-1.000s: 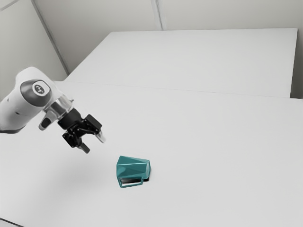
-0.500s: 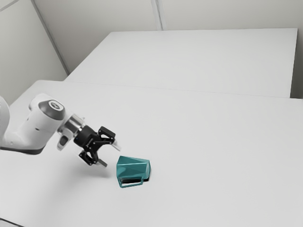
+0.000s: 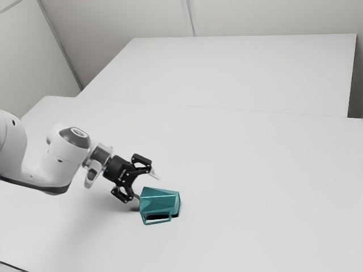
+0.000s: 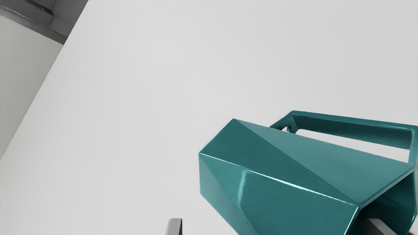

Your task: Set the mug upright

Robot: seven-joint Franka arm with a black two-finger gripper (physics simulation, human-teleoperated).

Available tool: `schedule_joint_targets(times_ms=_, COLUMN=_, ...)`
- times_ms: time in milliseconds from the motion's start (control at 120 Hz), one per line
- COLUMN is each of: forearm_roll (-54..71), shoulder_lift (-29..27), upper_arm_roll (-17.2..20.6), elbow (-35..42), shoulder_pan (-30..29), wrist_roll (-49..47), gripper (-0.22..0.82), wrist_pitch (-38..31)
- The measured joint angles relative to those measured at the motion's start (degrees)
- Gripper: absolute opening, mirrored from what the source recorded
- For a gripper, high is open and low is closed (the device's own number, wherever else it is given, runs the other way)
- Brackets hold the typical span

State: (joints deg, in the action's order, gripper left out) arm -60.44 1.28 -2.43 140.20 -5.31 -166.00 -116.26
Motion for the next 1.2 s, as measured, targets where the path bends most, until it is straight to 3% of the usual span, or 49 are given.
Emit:
schedule_joint_targets(times_ms=275, forearm_roll=-2.5, shoulder_lift=0.4, upper_arm_roll=1.9, elbow=0.0, shoulder_pan=4.0, wrist_roll=0.0, gripper=0.59, wrist_pitch=-2.1)
schedule_joint_targets(times_ms=475, forearm_roll=-1.4, shoulder_lift=-0.3, upper_arm_roll=1.9, elbow=-0.1, shoulder_pan=5.3, wrist_roll=0.0, gripper=0.11, wrist_pitch=-3.2)
schedule_joint_targets(times_ms=675, forearm_roll=-0.3, shoulder_lift=-2.1, upper_arm_roll=2.0, elbow=-0.5, shoulder_pan=4.6, wrist_roll=0.0, gripper=-0.1, wrist_pitch=-3.6)
schedule_joint_targets(times_ms=783, forearm_roll=-0.4, shoulder_lift=-2.2, upper_arm_roll=2.7, elbow=-0.8, shoulder_pan=3.6, wrist_roll=0.0, gripper=-0.15, wrist_pitch=-3.7)
schedule_joint_targets(times_ms=1017, forearm_roll=3.4, shoulder_lift=-4.4, upper_arm_roll=4.5, elbow=-1.2, shoulder_pan=2.5, wrist_roll=0.0, gripper=-0.17, wrist_pitch=-4.9)
schedule_joint_targets(times_ms=1200, forearm_roll=16.2, shoulder_lift=-9.2, upper_arm_roll=5.6, elbow=-1.4, shoulder_pan=3.0, wrist_roll=0.0, gripper=-0.17, wrist_pitch=-6.4)
